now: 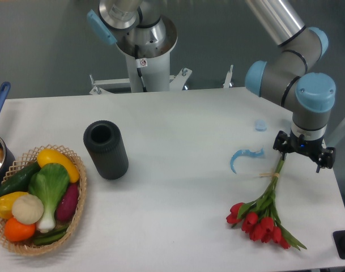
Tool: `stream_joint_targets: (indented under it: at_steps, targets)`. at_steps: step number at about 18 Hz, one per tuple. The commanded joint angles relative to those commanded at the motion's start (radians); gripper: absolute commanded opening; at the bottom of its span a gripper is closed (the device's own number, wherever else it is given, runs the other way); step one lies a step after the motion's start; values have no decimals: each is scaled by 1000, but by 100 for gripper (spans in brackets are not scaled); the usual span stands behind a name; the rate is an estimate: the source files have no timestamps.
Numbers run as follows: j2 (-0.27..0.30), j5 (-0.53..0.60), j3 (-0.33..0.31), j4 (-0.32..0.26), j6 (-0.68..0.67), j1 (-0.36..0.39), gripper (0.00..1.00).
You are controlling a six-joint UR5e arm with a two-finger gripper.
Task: Pick up the flowers from the table
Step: 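Lower the open gripper down onto the tulip stems, then close the gripper around the green tulip stems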
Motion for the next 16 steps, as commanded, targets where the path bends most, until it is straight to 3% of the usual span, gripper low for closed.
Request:
stream_joint_targets:
  at_steps: [3,6,10,16]
  targets:
    - [-20,3,-2,41,-26,-25,100]
    - [-25,5,-9,42,-32,-40,100]
    - [-25,5,-78,42,-34,-63,100]
    - [-35,11,-86,34,-42,-94,100]
